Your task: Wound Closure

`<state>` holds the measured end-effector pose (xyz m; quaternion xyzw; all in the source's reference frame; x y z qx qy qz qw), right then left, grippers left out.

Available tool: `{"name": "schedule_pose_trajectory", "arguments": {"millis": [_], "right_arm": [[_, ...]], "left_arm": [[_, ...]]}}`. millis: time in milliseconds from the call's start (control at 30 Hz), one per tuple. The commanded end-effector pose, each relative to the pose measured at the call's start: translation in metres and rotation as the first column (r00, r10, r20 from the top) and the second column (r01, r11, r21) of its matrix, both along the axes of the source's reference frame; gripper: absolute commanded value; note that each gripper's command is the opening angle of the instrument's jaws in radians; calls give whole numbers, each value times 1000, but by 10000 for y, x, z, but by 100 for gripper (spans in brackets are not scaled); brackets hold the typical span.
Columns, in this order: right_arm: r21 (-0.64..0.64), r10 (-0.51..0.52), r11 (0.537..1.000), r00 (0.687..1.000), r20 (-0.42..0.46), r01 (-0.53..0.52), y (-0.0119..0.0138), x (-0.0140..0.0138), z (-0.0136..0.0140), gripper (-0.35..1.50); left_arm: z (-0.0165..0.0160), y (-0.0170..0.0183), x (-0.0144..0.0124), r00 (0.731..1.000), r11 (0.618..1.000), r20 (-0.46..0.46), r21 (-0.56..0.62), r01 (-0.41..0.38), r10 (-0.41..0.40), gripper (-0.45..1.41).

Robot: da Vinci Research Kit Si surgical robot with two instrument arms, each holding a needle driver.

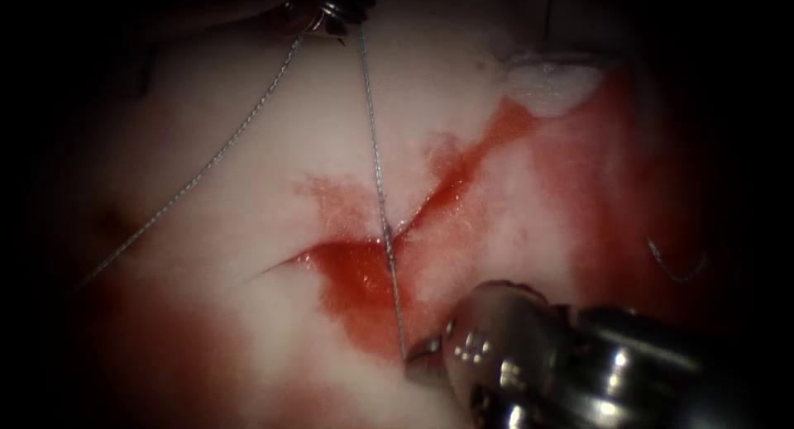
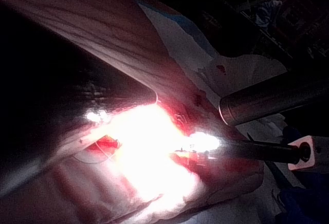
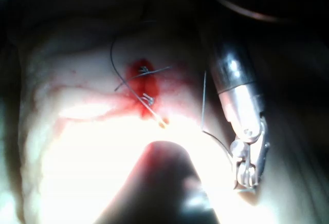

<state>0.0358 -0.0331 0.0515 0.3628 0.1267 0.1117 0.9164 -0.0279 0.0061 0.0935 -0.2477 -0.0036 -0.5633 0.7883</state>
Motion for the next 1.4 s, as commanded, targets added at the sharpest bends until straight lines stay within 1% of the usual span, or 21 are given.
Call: {"name": "schedule_pose_trajectory", "arguments": {"millis": [33, 133, 167, 200, 233, 267, 300, 367, 433, 500, 533, 700, 733, 800, 867, 967, 1133, 1200, 1233, 1267, 1400], "right_arm": [[0, 4, 1000, 1000, -5, -4, 12, 11, -5, -35], [-16, 16, 1000, 1000, -4, -16, 19, 12, -6, -35], [-17, 20, 1000, 1000, -5, -20, 23, 12, -7, -35], [-34, 32, 999, 999, -7, -32, 27, 12, -8, -11], [-56, 46, 997, 999, -11, -46, 31, 11, -9, 20], [-87, 68, 994, 997, -20, -69, 36, 10, -12, 47], [-107, 83, 991, 996, -24, -86, 39, 9, -15, 57], [-161, 125, 979, 992, -33, -128, 45, 7, -20, 52], [-207, 158, 965, 987, -29, -161, 51, 5, -26, 72], [-228, 184, 956, 983, -27, -185, 56, 4, -30, 72], [-225, 193, 955, 981, -24, -193, 60, 4, -34, 72], [-260, 227, 939, 973, -29, -227, 67, 1, -40, 66], [-264, 234, 936, 972, -28, -233, 68, 1, -40, 66], [-267, 249, 932, 968, -22, -246, 70, 0, -40, 67], [-282, 248, 928, 968, -25, -245, 72, 0, -41, 72], [-311, 264, 915, 964, -23, -258, 76, 0, -43, 77], [-311, 297, 905, 954, -25, -290, 83, 0, -48, 76], [-312, 306, 902, 952, -23, -298, 84, 0, -48, 76], [-315, 308, 901, 951, -21, -299, 84, 0, -49, 76], [-315, 312, 900, 950, -19, -302, 84, 0, -49, 77], [-319, 317, 897, 948, -17, -305, 84, 0, -49, 84]], "left_arm": [[-4, 12, -5, 1000, 1000, 2, -7, 4, -4, -45], [-2, 9, -5, 999, 1000, 30, 1, -14, 14, -45], [-2, 8, -4, 998, 998, 46, 28, -49, 48, -45], [-2, 6, -3, 995, 996, 79, 49, -69, 65, -45], [-4, 2, -2, 990, 993, 121, 77, -84, 74, -45], [-7, -2, 1, 987, 991, 140, 100, -92, 77, -45], [-11, -6, 2, 985, 987, 147, 121, -109, 91, -45], [-19, -17, 7, 977, 976, 193, 176, -128, 93, -45], [-27, -28, 13, 969, 960, 230, 238, -147, 91, -45], [-34, -37, 19, 953, 942, 289, 289, -173, 86, -45], [-37, -45, 25, 944, 918, 306, 327, -226, 124, -45], [-41, -58, 43, 924, 897, 354, 346, -274, 145, -45], [-42, -62, 47, 919, 887, 364, 362, -286, 148, -45], [-45, -69, 52, 911, 870, 392, 398, -291, 125, -45], [-49, -78, 58, 895, 855, 432, 419, -306, 109, -45], [-54, -88, 64, 889, 851, 443, 416, -321, 118, -45], [-57, -94, 68, 897, 847, 424, 424, -320, 126, -45], [-57, -95, 68, 899, 846, 420, 426, -319, 127, 39], [-57, -96, 69, 901, 848, 417, 428, -313, 123, 74], [-58, -96, 69, 896, 839, 419, 424, -340, 151, 89], [-65, -100, 75, 891, 834, 426, 427, -350, 156, 98]]}}
